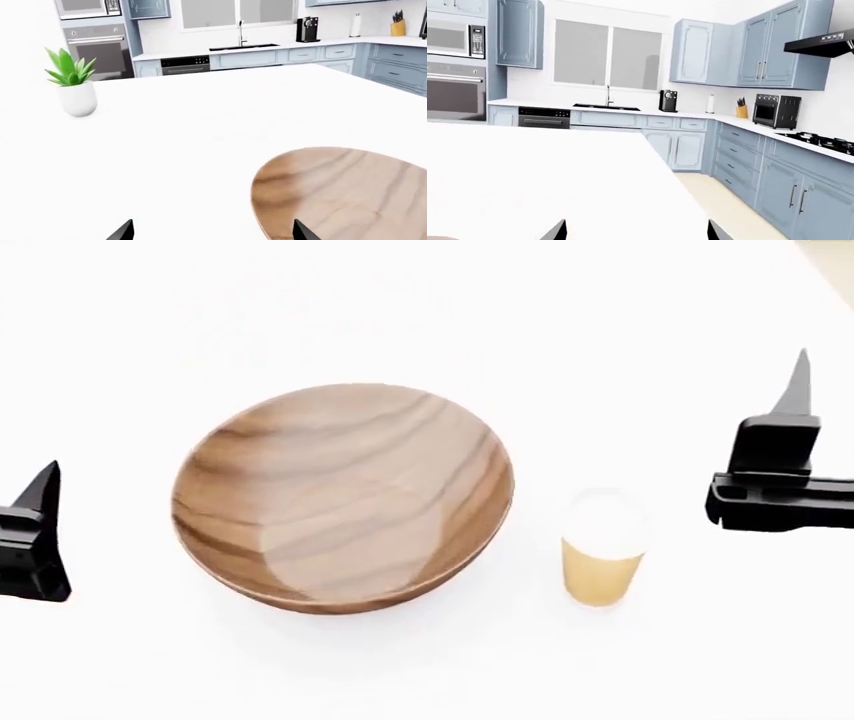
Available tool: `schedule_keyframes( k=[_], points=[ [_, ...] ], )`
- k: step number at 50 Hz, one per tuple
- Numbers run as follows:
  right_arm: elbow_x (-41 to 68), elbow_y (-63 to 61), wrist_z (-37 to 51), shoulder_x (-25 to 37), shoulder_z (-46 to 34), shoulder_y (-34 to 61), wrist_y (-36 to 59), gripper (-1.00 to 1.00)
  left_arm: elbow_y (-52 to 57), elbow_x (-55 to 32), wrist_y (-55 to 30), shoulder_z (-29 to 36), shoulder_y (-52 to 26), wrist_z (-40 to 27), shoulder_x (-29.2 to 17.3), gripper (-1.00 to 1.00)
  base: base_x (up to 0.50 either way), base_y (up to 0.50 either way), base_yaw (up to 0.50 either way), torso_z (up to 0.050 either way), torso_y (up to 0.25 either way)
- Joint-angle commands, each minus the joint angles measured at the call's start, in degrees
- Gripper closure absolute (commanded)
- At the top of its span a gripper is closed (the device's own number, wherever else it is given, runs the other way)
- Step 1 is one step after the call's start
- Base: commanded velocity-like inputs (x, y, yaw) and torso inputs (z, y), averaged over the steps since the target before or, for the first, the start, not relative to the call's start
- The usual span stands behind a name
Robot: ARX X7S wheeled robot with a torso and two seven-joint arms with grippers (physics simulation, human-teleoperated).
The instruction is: Place the cup inside the bowl on the dining table and move the bowl to any counter.
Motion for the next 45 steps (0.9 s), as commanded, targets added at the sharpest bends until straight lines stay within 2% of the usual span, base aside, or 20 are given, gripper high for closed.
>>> schedule_keyframes(
  k=[1,19,23,28,31,33,35,37,39,45],
  points=[
    [0.5,-0.2,-0.4,-0.2,-0.1,-0.8,0.4,-1.00,-0.2,-0.2,1.1,-0.3,0.1,0.1,-0.1,-1.00,0.50,0.02,0.00,0.000,0.000],
    [1.7,-1.0,-0.3,-0.2,0.1,-0.8,1.7,-1.00,-0.1,-0.7,1.6,-0.9,1.2,-0.1,-0.5,-1.00,0.47,0.02,0.00,0.000,0.001],
    [3.1,-2.2,-0.8,-0.3,1.2,0.0,3.6,-1.00,-0.2,-0.9,1.8,-0.9,1.3,-0.1,-0.5,-1.00,0.30,0.02,0.00,0.000,0.003],
    [9.2,-4.5,-5.9,0.5,4.7,1.6,9.6,-1.00,-0.3,-1.2,1.9,-1.2,1.6,0.2,-0.9,-1.00,0.00,0.00,0.00,0.000,0.002],
    [15.1,-5.3,-6.3,1.5,8.7,1.3,12.8,-1.00,-0.7,-1.1,2.6,-1.3,1.9,0.2,-0.8,-1.00,0.00,0.00,0.00,0.000,0.000],
    [23.0,-5.9,-4.4,3.1,12.9,-1.5,12.8,-1.00,-1.2,-0.9,3.1,-0.8,2.0,-0.1,-0.6,-1.00,0.00,0.00,0.00,0.000,0.000],
    [31.6,-6.0,-2.1,4.4,16.8,-3.4,12.7,-1.00,-1.4,-0.9,3.3,-0.6,2.0,-0.2,-0.7,-1.00,0.00,0.00,0.00,0.000,0.000],
    [46.1,-4.2,2.8,7.0,21.3,-5.1,12.7,-1.00,-1.4,-1.0,3.0,-0.6,1.7,-0.2,-0.8,-1.00,0.00,0.00,0.00,0.000,0.000],
    [55.0,-2.7,6.8,9.1,22.6,-6.6,12.4,-1.00,-1.3,-1.1,2.7,-0.4,1.3,-0.3,-0.8,-1.00,0.00,0.00,0.00,0.000,0.000],
    [72.6,1.8,17.6,13.3,22.6,-9.7,8.7,-1.00,-1.5,-1.0,3.0,0.2,1.4,-0.9,-0.4,-1.00,0.00,0.00,0.00,0.000,0.000]
  ],
)
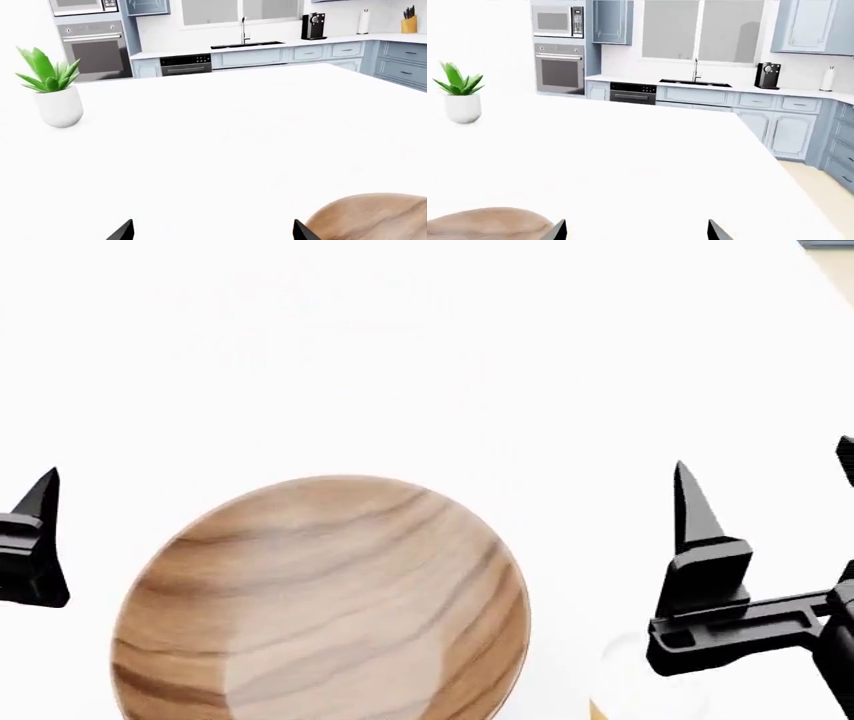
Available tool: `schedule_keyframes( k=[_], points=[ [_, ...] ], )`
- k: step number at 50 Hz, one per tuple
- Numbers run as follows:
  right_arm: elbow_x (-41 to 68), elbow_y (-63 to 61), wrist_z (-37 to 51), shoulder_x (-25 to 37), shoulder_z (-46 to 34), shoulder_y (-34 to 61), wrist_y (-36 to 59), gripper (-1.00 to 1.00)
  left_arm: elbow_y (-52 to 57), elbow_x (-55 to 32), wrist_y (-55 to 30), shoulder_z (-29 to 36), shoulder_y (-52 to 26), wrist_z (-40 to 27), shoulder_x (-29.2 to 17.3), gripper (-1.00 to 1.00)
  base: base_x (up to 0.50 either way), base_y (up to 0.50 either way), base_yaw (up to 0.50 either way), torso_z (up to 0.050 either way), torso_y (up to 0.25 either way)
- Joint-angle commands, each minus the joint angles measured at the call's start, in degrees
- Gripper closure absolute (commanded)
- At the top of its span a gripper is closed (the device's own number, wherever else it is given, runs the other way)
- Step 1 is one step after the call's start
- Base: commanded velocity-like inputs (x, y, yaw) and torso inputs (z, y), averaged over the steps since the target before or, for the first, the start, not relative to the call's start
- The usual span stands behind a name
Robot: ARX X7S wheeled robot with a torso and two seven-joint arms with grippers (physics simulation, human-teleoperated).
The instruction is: Place the cup inside the bowl on the dining table and move the bowl to any counter.
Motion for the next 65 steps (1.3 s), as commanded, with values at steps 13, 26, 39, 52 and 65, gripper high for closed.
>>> schedule_keyframes(
  k=[13,26,39,52,65],
  points=[
    [40.0,4.2,14.5,10.9,4.6,-10.5,-3.1,-1.00,-0.9,-0.3,1.9,0.3,0.6,-0.3,0.0,-1.00,0.00,0.00,0.00,0.000,0.000],
    [37.8,3.2,14.9,15.0,1.7,-10.9,-2.1,-1.00,-0.5,-0.9,1.8,-0.1,1.2,-0.1,-0.5,-1.00,0.00,0.00,0.00,0.000,0.000],
    [34.9,4.0,14.9,15.4,-3.4,-12.8,-1.9,-1.00,-0.5,-1.3,2.0,-0.4,1.5,-0.2,-0.8,-1.00,0.00,0.00,0.00,0.000,0.000],
    [26.6,3.4,11.7,16.1,-7.1,-13.6,-1.0,-1.00,-1.3,-1.4,2.8,0.3,1.7,-0.7,-0.6,-1.00,0.00,0.00,0.00,0.000,0.000],
    [23.9,4.8,10.9,18.4,-12.6,-9.9,-2.5,-1.00,-1.3,-1.7,2.5,0.5,1.3,-1.1,-0.7,-1.00,0.00,0.00,0.00,0.000,0.000]
  ],
)
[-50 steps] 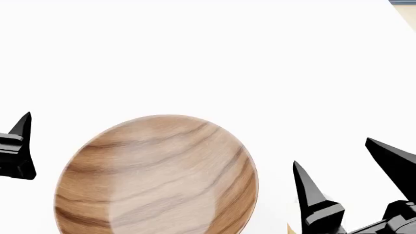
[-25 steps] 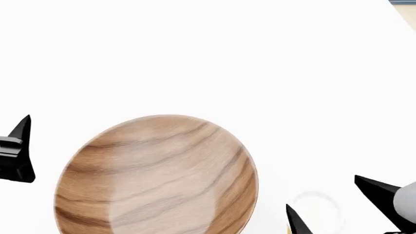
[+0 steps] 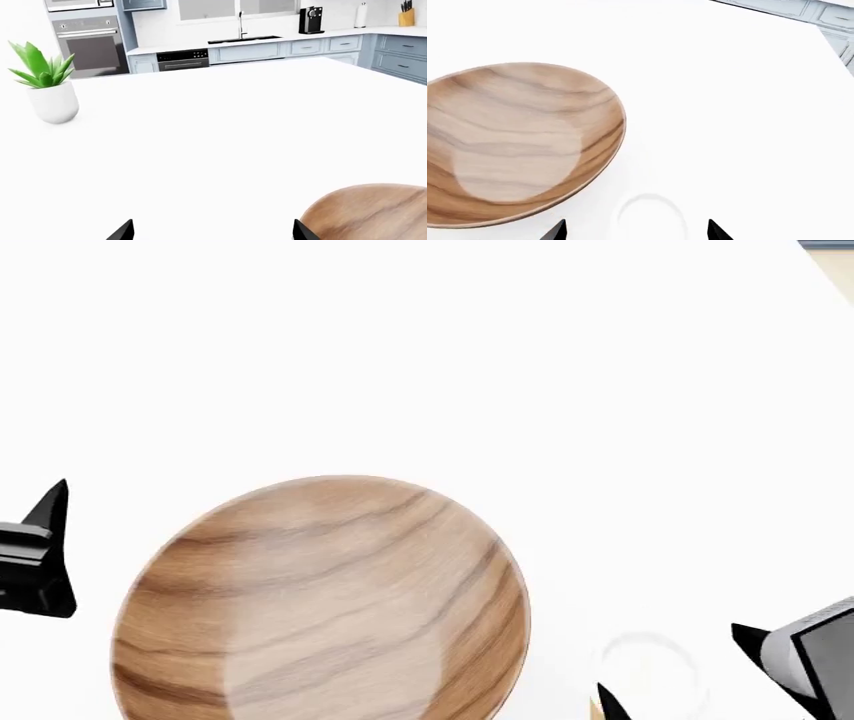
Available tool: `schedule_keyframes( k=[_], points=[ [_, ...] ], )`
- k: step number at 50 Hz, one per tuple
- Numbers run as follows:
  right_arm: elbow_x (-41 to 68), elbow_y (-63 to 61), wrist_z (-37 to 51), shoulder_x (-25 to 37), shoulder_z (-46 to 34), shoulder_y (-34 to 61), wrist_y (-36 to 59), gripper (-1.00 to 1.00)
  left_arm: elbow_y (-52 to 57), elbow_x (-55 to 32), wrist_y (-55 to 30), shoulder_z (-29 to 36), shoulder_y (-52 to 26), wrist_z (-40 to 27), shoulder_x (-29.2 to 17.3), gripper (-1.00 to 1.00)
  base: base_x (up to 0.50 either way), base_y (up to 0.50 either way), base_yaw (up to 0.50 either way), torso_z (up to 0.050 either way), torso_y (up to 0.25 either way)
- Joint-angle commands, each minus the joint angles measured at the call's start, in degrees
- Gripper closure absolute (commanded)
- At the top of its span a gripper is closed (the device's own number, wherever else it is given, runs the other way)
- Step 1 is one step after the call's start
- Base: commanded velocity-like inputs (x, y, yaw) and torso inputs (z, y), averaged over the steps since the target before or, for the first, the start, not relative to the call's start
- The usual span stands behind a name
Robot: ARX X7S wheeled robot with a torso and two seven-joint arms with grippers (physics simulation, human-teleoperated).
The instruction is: Place the cup inside the bowl on the dining table and move the bowl to any counter.
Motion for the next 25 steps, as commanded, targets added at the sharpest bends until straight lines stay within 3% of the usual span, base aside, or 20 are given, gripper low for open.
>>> schedule_keyframes(
  k=[1,10,25],
  points=[
    [-5.4,0.5,-2.4,0.6,-4.5,1.3,-0.8,-1.00,-0.4,0.0,1.5,-0.3,0.4,0.0,0.2,-1.00,0.00,0.00,0.00,0.000,0.000],
    [-16.9,-0.1,-9.0,-0.3,-9.6,-1.0,-4.2,-1.00,-0.6,-0.1,2.2,-0.2,1.4,-0.2,0.2,-1.00,0.00,0.00,0.00,0.000,0.000],
    [-25.4,1.1,-12.6,0.1,-17.3,-1.6,-7.7,-1.00,-0.2,-0.8,2.0,-1.0,2.0,0.0,-0.3,-1.00,0.00,0.00,0.00,0.000,0.000]
  ],
)
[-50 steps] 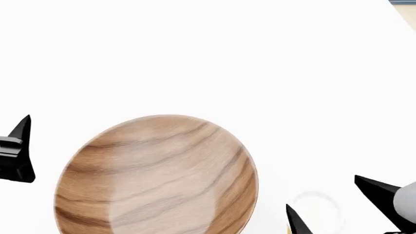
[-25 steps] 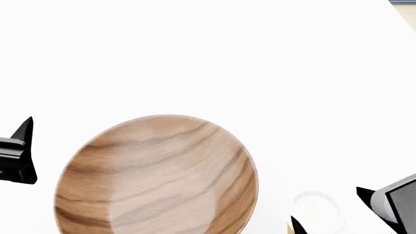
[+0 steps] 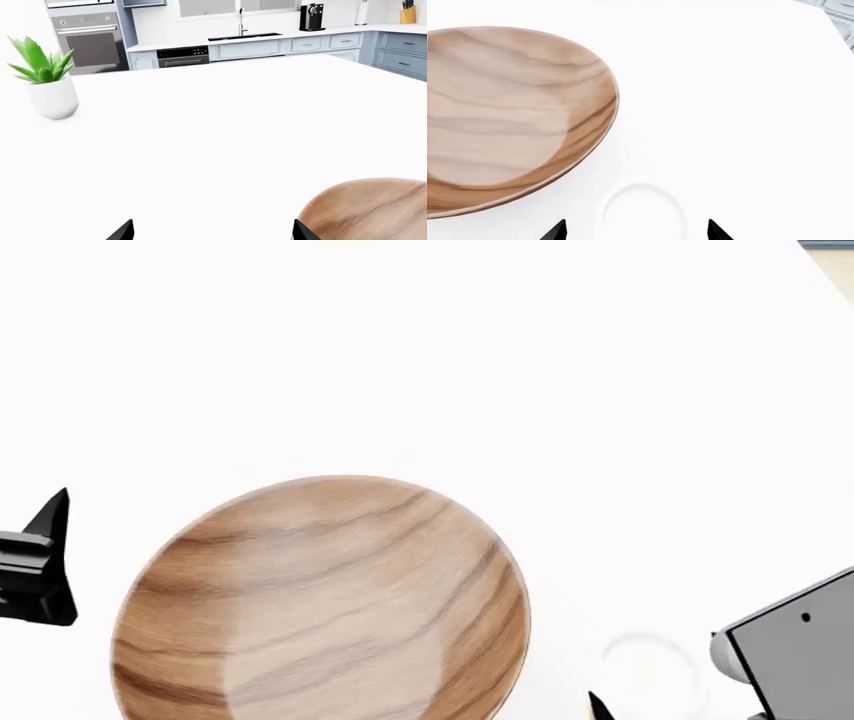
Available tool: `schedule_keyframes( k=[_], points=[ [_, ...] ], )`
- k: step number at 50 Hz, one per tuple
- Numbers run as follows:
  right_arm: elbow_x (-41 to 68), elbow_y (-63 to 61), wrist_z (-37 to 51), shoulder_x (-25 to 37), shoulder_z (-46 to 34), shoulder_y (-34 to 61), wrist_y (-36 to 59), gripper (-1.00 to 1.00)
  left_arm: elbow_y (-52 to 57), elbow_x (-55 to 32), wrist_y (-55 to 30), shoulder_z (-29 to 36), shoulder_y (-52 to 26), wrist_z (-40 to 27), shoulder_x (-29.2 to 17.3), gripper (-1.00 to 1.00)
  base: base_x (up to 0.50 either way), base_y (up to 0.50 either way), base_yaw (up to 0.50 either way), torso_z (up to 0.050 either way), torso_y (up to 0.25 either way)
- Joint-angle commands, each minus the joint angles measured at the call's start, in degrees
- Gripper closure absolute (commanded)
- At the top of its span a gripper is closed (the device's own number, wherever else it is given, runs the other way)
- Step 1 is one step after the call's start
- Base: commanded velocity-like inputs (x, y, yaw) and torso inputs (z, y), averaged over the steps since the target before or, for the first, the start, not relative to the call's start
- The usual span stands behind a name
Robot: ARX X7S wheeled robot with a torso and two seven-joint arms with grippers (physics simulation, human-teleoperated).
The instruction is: Place the cup inside the bowl on the dining table and move the bowl to any counter.
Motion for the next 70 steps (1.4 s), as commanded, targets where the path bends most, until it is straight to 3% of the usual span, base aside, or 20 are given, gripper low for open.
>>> schedule_keyframes(
  k=[1,37,55,56,70],
  points=[
    [-6.9,0.6,-3.2,0.1,-5.2,-0.4,-2.4,-1.00,-0.2,-0.2,1.4,-0.6,0.8,0.2,0.0,-1.00,0.00,0.00,0.00,0.000,0.000],
    [-17.6,5.7,-6.1,-0.9,-17.0,-0.4,-8.6,-1.00,-0.5,-1.4,1.7,-0.5,0.7,-0.3,0.0,-1.00,0.00,0.00,0.00,0.000,0.000],
    [-18.6,6.4,-6.1,-0.7,-17.2,-1.2,-10.4,-1.00,-0.8,-1.9,1.8,0.0,0.8,-1.0,0.3,-1.00,0.00,0.00,0.00,0.000,0.000],
    [-18.9,6.2,-5.7,-1.0,-16.4,-1.2,-11.3,1.00,-0.8,-1.8,1.9,0.1,0.8,-1.0,0.3,-1.00,0.00,0.00,0.00,0.000,0.000],
    [-13.8,4.6,-3.0,-1.0,-13.9,5.5,-7.5,1.00,-0.8,-2.4,2.2,-0.6,1.2,-1.0,0.0,-1.00,0.00,0.00,0.00,0.000,0.000]
  ],
)
